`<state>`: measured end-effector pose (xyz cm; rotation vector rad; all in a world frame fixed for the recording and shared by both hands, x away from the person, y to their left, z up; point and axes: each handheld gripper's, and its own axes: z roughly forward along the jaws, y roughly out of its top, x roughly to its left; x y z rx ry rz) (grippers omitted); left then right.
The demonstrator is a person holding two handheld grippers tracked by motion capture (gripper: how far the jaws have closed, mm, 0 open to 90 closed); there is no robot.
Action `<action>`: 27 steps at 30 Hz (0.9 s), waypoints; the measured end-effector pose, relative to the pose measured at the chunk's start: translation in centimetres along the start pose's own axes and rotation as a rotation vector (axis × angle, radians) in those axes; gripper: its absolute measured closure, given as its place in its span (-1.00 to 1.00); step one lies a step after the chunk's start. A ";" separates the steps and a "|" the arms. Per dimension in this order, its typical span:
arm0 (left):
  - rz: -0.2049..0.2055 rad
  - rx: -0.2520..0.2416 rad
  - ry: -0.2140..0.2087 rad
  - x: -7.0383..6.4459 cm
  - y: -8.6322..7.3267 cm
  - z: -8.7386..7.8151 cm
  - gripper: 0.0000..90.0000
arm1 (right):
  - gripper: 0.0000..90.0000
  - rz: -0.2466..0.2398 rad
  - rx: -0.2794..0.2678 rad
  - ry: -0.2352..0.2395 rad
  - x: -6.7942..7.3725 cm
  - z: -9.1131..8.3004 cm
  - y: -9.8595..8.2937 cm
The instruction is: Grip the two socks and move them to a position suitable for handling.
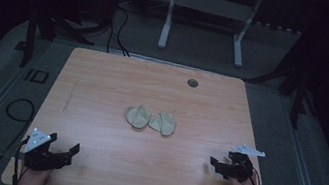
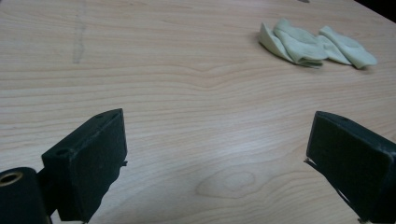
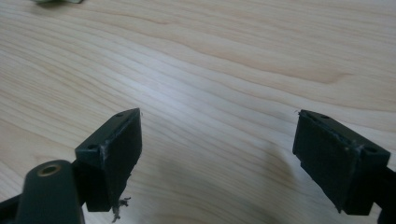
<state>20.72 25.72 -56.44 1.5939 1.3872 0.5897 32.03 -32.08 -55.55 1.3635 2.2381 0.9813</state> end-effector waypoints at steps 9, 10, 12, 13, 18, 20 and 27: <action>0.022 0.023 -0.018 -0.3 0.0 0.0 -0.89 | -0.67 -0.059 0.010 0.044 2.6 1.7 2.3; 0.025 0.026 -0.014 -0.3 0.0 0.0 -0.89 | -0.67 -0.067 0.007 0.047 3.0 1.9 2.6; 0.026 0.026 -0.010 -0.3 0.0 0.0 -0.89 | -0.67 -0.077 0.005 0.060 3.7 2.4 3.3; 0.025 0.026 -0.009 -0.2 0.0 0.0 -0.89 | -0.67 -0.078 0.006 0.073 4.1 2.7 3.6; 0.014 0.025 -0.010 0.0 0.0 0.0 -0.89 | -0.69 -0.087 0.000 0.109 5.4 3.8 4.8; 0.009 0.028 -0.019 0.0 -0.1 0.1 -0.89 | -0.69 -0.100 0.009 0.138 6.5 4.7 5.7; 0.020 0.024 -0.028 -0.1 -0.1 0.2 -0.89 | -0.70 -0.120 0.012 0.169 9.1 6.5 8.3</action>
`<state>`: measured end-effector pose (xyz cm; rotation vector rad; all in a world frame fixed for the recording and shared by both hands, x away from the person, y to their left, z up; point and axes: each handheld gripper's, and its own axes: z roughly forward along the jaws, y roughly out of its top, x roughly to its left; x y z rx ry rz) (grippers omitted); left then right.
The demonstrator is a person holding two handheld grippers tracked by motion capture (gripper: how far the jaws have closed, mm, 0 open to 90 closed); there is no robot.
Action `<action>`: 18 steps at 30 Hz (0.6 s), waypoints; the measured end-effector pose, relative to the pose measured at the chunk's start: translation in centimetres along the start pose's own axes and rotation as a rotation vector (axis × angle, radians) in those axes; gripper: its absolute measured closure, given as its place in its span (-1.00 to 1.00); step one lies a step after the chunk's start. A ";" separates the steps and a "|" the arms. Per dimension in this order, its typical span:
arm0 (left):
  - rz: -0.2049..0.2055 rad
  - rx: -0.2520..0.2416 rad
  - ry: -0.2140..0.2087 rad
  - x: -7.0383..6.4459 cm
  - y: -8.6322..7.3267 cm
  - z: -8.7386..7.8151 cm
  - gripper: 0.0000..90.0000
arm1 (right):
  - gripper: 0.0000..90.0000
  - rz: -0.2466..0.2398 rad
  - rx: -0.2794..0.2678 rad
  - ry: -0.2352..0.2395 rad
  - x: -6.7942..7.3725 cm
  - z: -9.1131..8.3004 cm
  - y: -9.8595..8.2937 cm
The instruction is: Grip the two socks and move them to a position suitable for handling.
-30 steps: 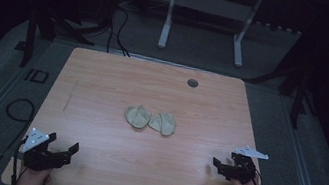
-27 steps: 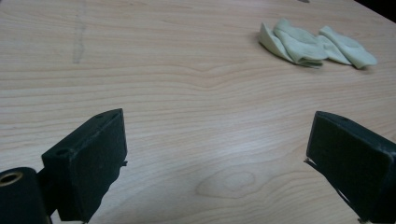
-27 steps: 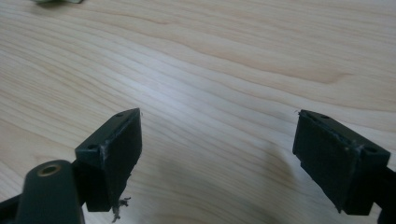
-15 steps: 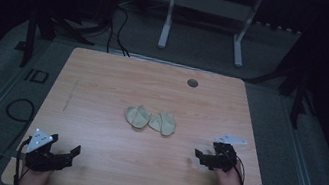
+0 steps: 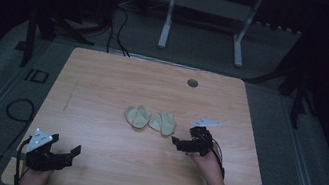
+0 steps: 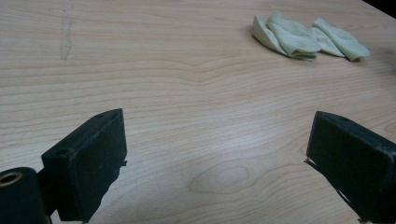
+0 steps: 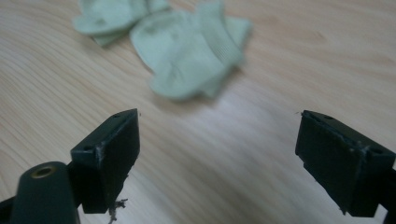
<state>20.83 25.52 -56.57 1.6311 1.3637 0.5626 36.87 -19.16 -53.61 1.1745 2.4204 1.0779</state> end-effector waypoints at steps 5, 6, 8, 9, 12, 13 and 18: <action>0.012 0.007 -0.002 -0.1 -0.1 0.2 -0.89 | -0.69 -0.017 0.000 0.008 1.1 1.3 1.8; 0.012 0.005 -0.003 -0.1 -0.1 0.2 -0.89 | -0.68 -0.019 0.000 0.008 1.3 1.6 2.1; 0.013 0.006 -0.005 0.0 -0.1 0.2 -0.89 | -0.59 -0.013 -0.001 0.003 1.6 2.1 2.9; 0.009 0.005 -0.005 0.0 -0.1 0.2 -0.89 | -0.56 -0.014 -0.002 0.004 1.7 2.3 3.1; 0.009 0.007 -0.007 0.1 -0.1 0.1 -0.89 | -0.49 -0.033 -0.034 -0.031 2.1 2.8 4.0; 0.008 0.007 -0.010 0.2 -0.1 0.1 -0.89 | -0.49 -0.033 -0.032 -0.037 2.2 3.1 4.3; -0.007 -0.006 -0.013 0.3 0.0 0.0 -0.89 | -0.49 -0.054 0.007 -0.057 2.5 4.8 5.2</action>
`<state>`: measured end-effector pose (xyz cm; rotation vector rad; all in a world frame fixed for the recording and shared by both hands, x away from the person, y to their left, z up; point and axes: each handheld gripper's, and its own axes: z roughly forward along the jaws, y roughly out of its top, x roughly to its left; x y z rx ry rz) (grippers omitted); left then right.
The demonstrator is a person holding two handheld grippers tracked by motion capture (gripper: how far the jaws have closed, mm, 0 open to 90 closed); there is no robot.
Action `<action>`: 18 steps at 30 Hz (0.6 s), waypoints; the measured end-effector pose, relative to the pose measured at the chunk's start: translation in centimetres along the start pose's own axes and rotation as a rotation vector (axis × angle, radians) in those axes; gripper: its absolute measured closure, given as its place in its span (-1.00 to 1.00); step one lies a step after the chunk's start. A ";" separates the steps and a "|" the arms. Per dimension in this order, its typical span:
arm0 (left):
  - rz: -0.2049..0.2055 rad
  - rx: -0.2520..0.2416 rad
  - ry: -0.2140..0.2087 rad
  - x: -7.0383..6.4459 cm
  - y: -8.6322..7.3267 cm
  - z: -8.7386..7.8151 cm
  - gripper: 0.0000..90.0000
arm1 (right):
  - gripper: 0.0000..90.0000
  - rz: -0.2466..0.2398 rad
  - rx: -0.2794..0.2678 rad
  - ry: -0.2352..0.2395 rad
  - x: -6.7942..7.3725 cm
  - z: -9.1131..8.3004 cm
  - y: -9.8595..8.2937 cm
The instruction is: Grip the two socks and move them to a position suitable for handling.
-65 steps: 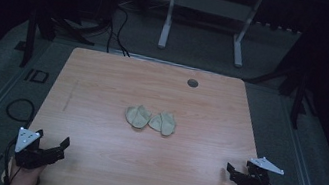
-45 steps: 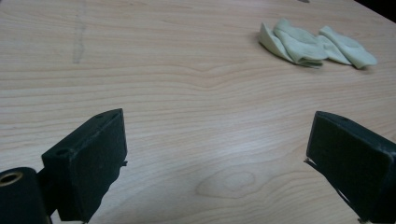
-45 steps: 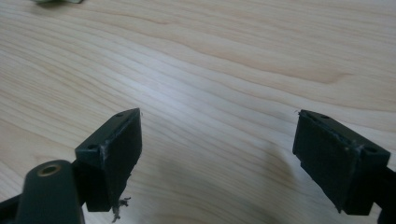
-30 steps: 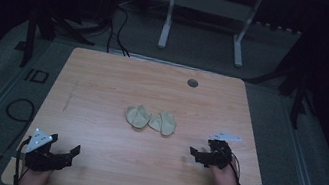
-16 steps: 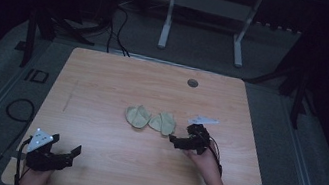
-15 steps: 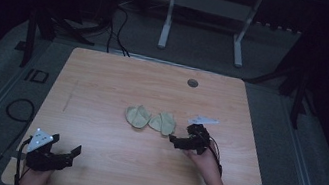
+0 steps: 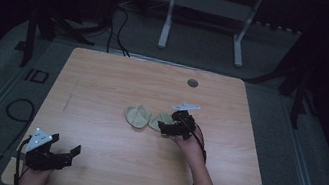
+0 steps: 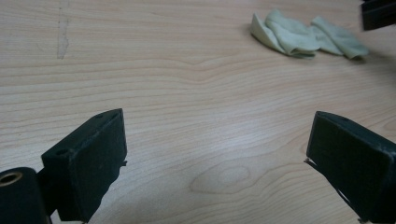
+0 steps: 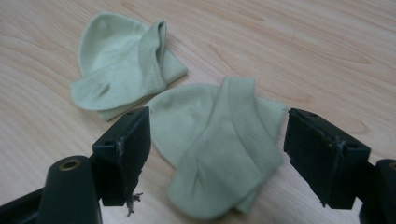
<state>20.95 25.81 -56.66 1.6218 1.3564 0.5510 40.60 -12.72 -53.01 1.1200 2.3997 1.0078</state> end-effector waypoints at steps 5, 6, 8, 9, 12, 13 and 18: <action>0.015 0.001 0.007 -0.1 0.0 0.0 -0.89 | -0.49 0.005 0.028 -0.010 0.1 1.4 0.2; 0.017 0.001 0.006 -0.1 0.0 0.0 -0.89 | -0.49 0.015 0.037 -0.027 0.1 2.0 0.2; 0.021 0.003 0.008 -0.1 -0.1 0.0 -0.89 | -0.49 0.028 0.043 -0.029 0.1 2.5 0.0; 0.021 0.002 0.008 -0.1 -0.1 0.0 -0.89 | -0.49 0.024 0.045 -0.033 0.2 2.7 0.0; 0.018 0.004 0.004 -0.1 -0.1 -0.1 -0.89 | -0.36 0.006 0.064 -0.050 0.6 3.4 -0.3; 0.019 0.005 0.001 0.0 -0.1 -0.1 -0.89 | -0.35 -0.012 0.068 -0.063 0.7 3.6 -0.5; 0.022 0.013 -0.002 -0.2 -0.2 0.1 -0.89 | -0.04 -0.028 0.048 -0.080 1.5 3.4 -0.7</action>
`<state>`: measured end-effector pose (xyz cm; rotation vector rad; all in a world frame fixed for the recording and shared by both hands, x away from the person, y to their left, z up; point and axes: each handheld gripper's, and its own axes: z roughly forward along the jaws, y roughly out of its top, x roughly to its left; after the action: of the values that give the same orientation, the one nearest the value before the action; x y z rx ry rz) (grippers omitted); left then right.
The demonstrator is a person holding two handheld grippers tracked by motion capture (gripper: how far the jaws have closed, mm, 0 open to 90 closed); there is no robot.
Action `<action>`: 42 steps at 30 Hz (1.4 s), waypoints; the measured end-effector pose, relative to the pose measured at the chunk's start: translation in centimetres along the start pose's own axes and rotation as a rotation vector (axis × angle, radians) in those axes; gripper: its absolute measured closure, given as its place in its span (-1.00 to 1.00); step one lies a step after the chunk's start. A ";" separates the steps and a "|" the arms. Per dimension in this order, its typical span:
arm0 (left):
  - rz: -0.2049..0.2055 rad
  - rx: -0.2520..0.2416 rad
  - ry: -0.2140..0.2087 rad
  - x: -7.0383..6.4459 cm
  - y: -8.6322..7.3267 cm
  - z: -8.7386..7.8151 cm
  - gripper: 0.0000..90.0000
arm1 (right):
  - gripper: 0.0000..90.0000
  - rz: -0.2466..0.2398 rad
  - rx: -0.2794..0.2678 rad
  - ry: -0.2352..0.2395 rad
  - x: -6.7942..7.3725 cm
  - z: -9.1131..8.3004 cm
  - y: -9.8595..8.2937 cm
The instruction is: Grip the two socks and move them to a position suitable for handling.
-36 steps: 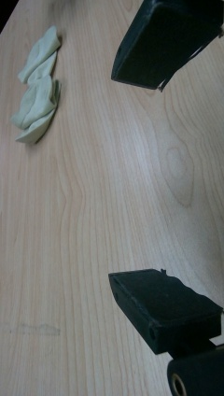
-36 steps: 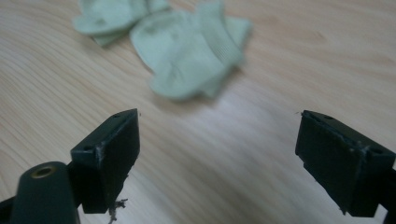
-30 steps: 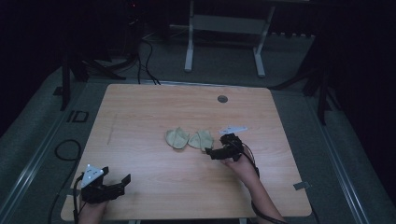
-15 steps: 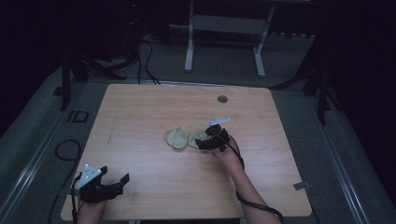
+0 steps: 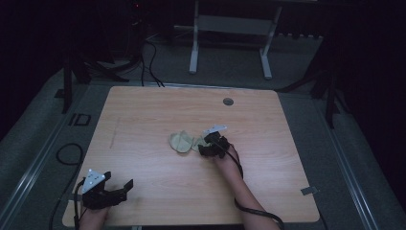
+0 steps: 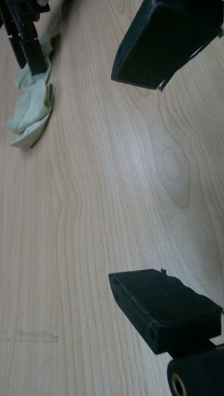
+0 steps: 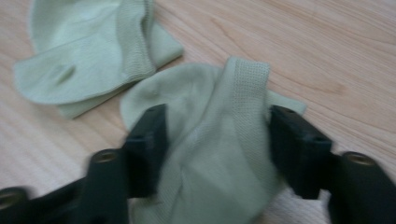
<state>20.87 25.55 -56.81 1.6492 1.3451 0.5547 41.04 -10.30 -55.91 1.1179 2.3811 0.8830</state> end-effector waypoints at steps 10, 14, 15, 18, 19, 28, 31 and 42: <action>0.011 0.001 -0.011 -0.5 0.5 0.7 -0.89 | 0.49 0.036 0.000 -0.043 0.3 -0.3 -0.1; 0.023 0.024 -0.021 -0.7 0.2 0.9 -0.89 | 0.63 0.037 0.020 -0.035 -0.1 -0.5 0.2; 0.022 0.028 -0.025 -0.7 0.1 0.9 -0.89 | 0.64 0.042 0.032 -0.035 -0.2 -0.7 0.3; 0.015 0.020 -0.027 -0.6 0.1 0.7 -0.89 | 0.66 0.029 0.031 -0.049 -0.5 -1.5 0.6; 0.012 0.013 -0.027 -0.5 0.2 0.6 -0.89 | 0.66 0.035 0.025 -0.046 -0.5 -1.9 0.7; 0.046 0.016 -0.040 -0.5 -0.2 0.7 -0.89 | 0.66 0.052 -0.024 -0.019 -0.6 -6.0 1.2; 0.049 0.009 -0.039 -0.6 -0.2 0.5 -0.90 | 0.66 0.049 -0.047 -0.003 -0.3 -7.5 1.0; 0.050 0.012 -0.050 -0.9 -0.1 0.7 -0.90 | 0.65 -0.014 -0.127 0.033 2.2 -12.4 -0.6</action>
<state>21.07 24.48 -57.10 1.6999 1.2760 0.5324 32.49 -13.63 -47.27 1.0437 2.3199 1.0400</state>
